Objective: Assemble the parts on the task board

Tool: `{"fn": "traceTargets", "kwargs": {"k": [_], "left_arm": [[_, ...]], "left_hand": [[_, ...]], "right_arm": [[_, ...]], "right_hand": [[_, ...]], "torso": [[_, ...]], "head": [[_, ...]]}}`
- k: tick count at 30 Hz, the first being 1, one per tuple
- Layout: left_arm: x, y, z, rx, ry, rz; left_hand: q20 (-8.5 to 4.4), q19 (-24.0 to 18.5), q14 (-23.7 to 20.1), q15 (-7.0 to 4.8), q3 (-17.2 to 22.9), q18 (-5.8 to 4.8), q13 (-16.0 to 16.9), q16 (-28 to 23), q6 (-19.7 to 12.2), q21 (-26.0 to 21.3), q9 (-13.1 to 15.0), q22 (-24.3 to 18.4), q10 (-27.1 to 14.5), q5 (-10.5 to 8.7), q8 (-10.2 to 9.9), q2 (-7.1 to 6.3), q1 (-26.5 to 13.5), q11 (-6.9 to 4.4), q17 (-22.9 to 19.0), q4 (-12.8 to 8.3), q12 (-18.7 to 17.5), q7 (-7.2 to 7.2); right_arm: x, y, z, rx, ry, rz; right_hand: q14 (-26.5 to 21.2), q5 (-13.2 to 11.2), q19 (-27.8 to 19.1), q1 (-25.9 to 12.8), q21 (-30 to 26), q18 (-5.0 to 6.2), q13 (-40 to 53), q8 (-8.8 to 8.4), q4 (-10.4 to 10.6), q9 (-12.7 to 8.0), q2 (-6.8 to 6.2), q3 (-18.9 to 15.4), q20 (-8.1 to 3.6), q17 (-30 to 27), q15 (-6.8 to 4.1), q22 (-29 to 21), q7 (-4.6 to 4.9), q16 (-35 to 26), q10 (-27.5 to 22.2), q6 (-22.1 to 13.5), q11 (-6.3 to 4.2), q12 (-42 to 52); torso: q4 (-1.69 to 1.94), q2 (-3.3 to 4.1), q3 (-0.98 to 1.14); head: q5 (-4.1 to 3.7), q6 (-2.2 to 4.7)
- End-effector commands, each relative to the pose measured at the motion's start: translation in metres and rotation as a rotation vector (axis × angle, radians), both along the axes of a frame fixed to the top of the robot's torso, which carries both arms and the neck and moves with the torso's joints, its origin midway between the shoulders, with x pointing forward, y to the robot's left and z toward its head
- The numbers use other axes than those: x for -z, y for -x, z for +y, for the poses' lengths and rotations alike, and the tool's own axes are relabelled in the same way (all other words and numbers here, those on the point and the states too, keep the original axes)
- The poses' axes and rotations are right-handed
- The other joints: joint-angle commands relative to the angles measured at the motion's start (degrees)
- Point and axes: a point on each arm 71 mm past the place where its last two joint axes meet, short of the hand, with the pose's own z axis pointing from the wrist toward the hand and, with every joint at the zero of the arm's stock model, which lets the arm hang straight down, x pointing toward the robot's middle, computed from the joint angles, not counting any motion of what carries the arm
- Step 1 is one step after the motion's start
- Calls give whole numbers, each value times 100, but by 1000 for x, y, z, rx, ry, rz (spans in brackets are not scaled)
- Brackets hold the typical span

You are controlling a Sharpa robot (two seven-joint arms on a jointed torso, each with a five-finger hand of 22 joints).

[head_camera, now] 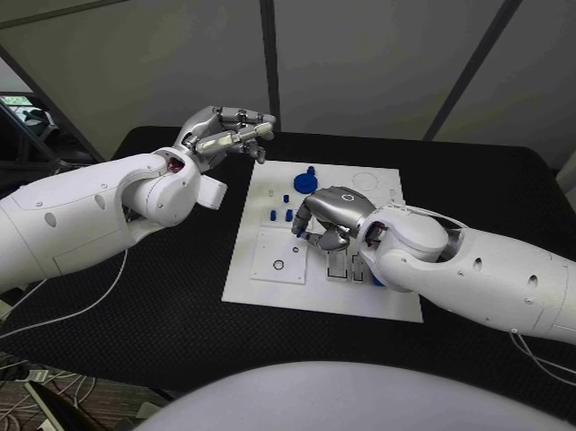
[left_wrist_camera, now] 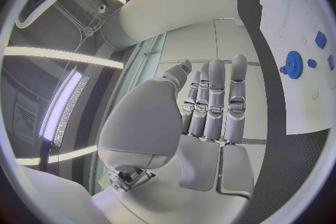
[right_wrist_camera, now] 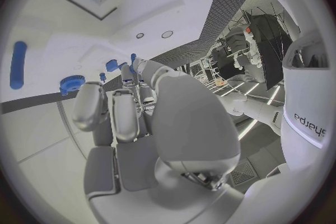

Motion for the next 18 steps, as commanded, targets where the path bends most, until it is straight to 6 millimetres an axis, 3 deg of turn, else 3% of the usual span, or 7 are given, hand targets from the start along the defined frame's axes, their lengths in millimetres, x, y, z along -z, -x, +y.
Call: {"fn": "traceTargets", "kwargs": {"k": [1, 18], "left_arm": [[-1, 0, 0, 9, 11, 1], [-1, -1, 2, 7, 9, 2]], "left_hand": [[8, 47, -20, 20, 7, 283, 5, -37, -50, -38, -7, -10, -47, -1, -34, -8, 45, -6, 7, -25, 18, -7], [9, 47, -22, 22, 8, 282, 5, -39, -52, -41, -7, -12, -53, -1, -33, -4, 47, -5, 8, -26, 20, -6]], "right_arm": [[2, 1, 2, -19, 9, 12], [13, 7, 5, -32, 26, 46]], "right_hand": [[310, 15, -9, -30, 17, -45, 11, -27, -43, 7, -6, 3, 24, -16, 1, -15, 23, 18, 193, -32, -153, 13], [309, 15, -10, -37, 19, -45, 13, -29, -48, 8, -7, 1, 26, -15, 3, -13, 25, 20, 194, -32, -151, 8]], "torso": [[-5, -4, 2], [-4, 0, 4]], "head": [[41, -20], [115, -20]]}}
